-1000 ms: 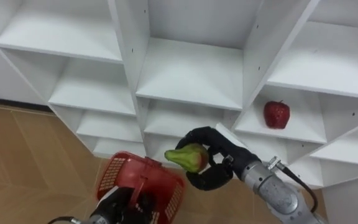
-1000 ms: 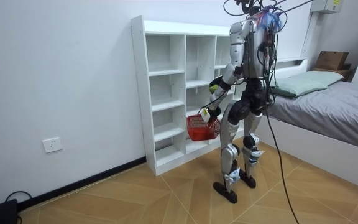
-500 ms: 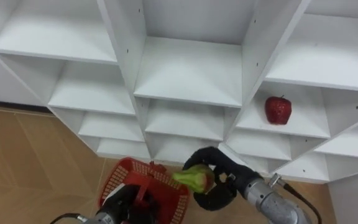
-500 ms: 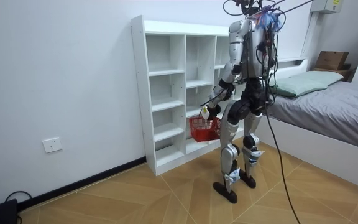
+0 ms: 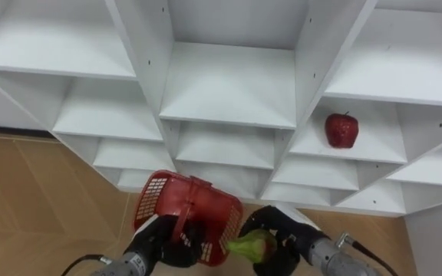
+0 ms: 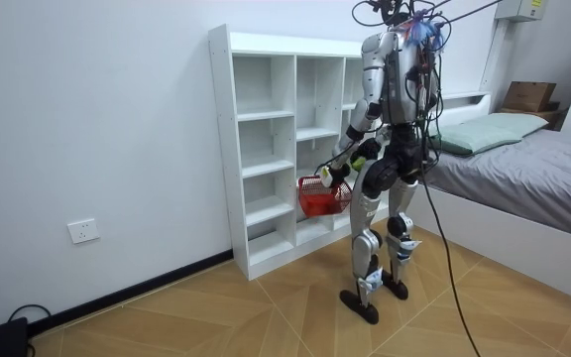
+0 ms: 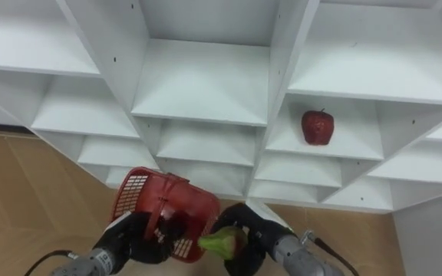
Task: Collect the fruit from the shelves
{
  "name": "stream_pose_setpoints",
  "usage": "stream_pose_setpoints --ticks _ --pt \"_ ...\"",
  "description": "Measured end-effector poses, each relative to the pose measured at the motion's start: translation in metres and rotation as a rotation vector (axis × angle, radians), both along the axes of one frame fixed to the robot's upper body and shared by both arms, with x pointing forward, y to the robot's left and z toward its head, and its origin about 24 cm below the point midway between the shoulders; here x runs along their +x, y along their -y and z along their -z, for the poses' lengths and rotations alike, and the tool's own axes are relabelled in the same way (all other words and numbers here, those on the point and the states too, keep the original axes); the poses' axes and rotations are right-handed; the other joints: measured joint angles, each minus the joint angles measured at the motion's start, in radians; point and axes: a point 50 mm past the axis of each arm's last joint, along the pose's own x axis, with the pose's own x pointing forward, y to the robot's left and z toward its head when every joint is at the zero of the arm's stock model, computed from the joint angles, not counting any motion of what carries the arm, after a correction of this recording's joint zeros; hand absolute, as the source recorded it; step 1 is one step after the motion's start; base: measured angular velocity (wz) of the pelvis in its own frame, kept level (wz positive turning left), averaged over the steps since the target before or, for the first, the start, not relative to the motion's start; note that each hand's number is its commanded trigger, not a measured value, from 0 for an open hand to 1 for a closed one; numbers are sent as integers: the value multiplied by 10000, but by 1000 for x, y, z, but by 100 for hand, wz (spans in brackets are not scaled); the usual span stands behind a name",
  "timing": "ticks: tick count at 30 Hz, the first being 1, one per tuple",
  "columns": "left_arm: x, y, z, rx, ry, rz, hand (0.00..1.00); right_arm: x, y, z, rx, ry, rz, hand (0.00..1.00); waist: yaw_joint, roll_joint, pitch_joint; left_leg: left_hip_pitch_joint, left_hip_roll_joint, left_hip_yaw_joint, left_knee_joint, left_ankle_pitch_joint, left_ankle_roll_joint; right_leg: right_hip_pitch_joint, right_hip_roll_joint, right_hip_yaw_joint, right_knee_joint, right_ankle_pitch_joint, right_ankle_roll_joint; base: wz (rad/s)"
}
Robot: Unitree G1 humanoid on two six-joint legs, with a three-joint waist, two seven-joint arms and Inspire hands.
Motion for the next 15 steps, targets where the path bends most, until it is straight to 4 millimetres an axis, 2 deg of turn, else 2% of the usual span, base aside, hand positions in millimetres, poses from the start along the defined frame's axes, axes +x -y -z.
stream_pose_setpoints --ticks 6,10,15 --pt "3 1 -4 -66 278 266 100 3 6 3 -456 -29 -18 100 -205 -37 22 -11 -7 0 14 16 20 -3 -3 -22 29 -5 8 0" --pt "10 9 -13 -204 943 703 100 4 8 4 -466 6 188 100 -196 -38 23 -24 -5 0 31 17 22 0 -17 -61 29 -8 12 0" --pt "11 11 -14 -276 1081 849 100 6 8 6 -484 -11 325 100 -212 -37 25 -22 -2 4 25 17 22 6 -15 -60 10 -9 11 0"
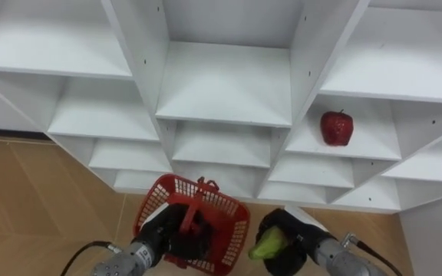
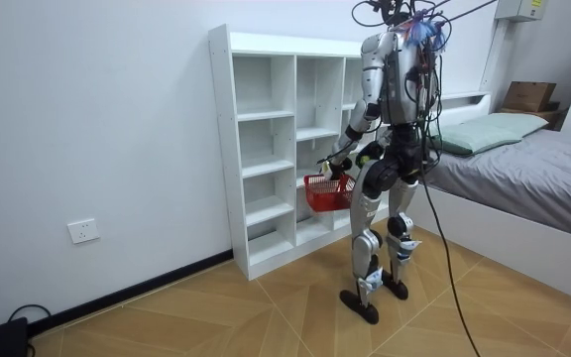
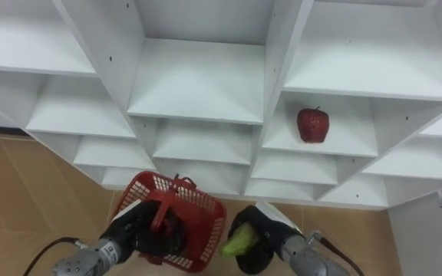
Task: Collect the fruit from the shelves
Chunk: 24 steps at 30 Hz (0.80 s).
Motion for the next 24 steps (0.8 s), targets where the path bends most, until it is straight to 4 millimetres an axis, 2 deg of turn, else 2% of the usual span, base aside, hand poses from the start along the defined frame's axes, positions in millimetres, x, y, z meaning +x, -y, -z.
stream_pose_setpoints --ticks 11,17,24 --pt "0 0 -1 -11 23 19 100 -3 3 6 -118 -271 130 100 6 6 5 -3 -1 23 -19 0 0 7 6 -15 -26 -3 6 0" --pt "0 1 -1 -74 -24 284 100 2 1 3 -111 -137 104 100 -3 4 5 -7 -3 23 -19 0 0 25 5 -32 -17 -6 10 0" --pt "-7 11 3 1 -310 1392 100 13 -2 -1 -145 123 64 100 -13 -72 53 -4 -10 25 -21 1 2 18 21 -18 -21 -7 11 0"
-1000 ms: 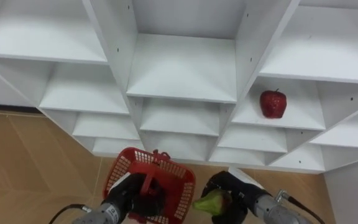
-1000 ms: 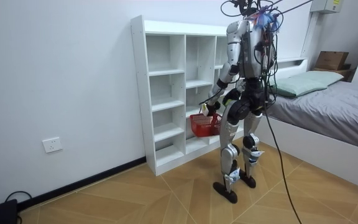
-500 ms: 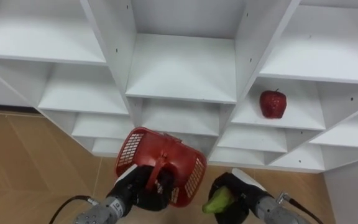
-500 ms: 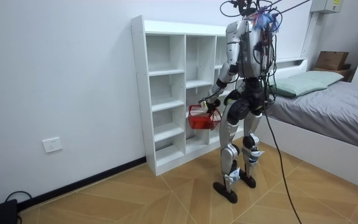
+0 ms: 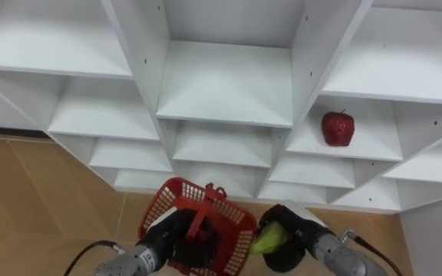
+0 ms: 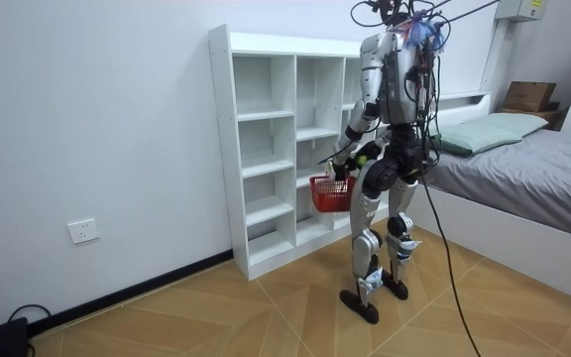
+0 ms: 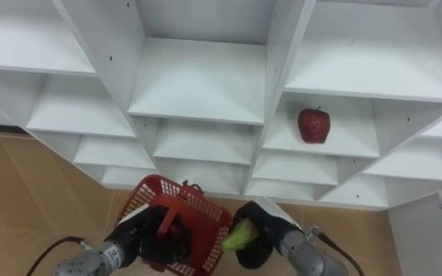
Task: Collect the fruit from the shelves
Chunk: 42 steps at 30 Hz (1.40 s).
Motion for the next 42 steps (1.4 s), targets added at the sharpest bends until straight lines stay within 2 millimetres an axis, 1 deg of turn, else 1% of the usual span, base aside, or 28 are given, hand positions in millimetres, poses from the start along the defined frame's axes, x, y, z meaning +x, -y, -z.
stream_pose_setpoints --ticks 3,12,17,19,25,34,42 --pt "-3 4 1 -33 -123 352 100 3 -4 -1 -76 77 -165 100 13 -37 31 -32 2 3 -3 0 0 -35 15 22 -11 -1 2 0" --pt "-6 11 2 -124 -268 886 100 7 -5 -4 -164 514 16 100 24 -10 19 -190 0 -1 16 0 0 -185 28 14 -11 -2 3 0" --pt "-2 14 0 -93 -162 1139 100 10 -9 -6 -256 846 -42 100 23 60 9 -193 3 -3 24 0 0 -183 27 9 -6 -1 1 0" --pt "0 15 0 -81 -124 1264 100 13 -11 -8 -278 990 -89 100 31 138 7 -196 3 -5 25 0 0 -182 25 32 -1 -1 1 0" --pt "-1 16 -1 -164 -189 1452 100 20 -18 -12 -154 1385 -29 100 34 241 8 -208 10 -4 32 0 0 -193 31 41 4 -1 1 0" --pt "2 17 -2 -188 -114 1475 100 28 -25 -18 -25 1646 -148 100 60 310 27 -220 8 -3 26 0 0 -203 34 46 -4 -2 2 0" --pt "4 20 -3 -405 -102 1334 100 28 -28 -17 71 1610 -167 100 70 343 23 -208 7 13 26 0 0 -203 36 74 1 -2 1 0"
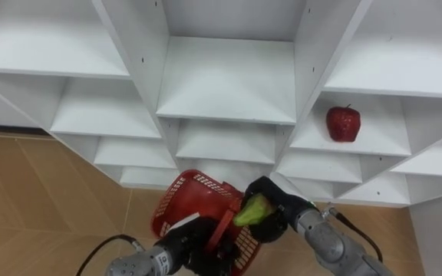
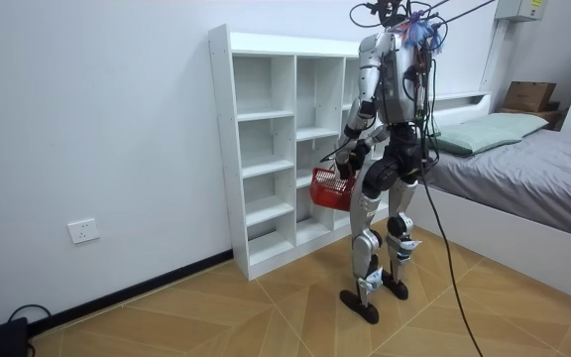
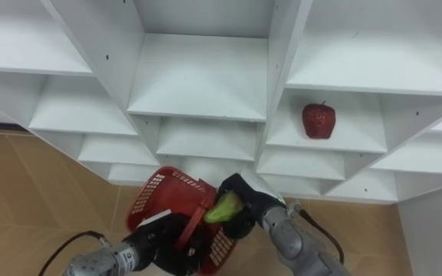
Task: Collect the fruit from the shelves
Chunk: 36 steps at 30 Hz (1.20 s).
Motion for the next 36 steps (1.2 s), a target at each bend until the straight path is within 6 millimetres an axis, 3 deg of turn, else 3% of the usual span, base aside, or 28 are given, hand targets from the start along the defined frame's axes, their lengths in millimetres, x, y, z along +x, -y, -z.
stream_pose_setpoints --ticks 8,19,30,36 --pt "5 5 -3 -341 88 -176 100 -1 0 1 100 -79 42 100 -52 -2 0 33 3 26 -1 0 0 6 -11 48 9 1 -1 0" --pt "18 6 -15 -1596 387 -1301 100 1 0 -4 3058 -822 1801 100 -62 -11 7 37 19 120 -1 -1 0 4 -51 71 21 0 0 0" --pt "23 10 -22 -2328 688 -2124 100 3 5 -5 4815 -1157 3142 100 -62 -7 8 159 19 218 -122 0 0 25 12 194 10 0 2 -3" --pt "25 13 -23 -3218 454 -2853 100 6 10 -7 5950 -1388 3803 100 -47 127 93 196 36 242 -159 0 1 18 15 207 25 1 0 -2"
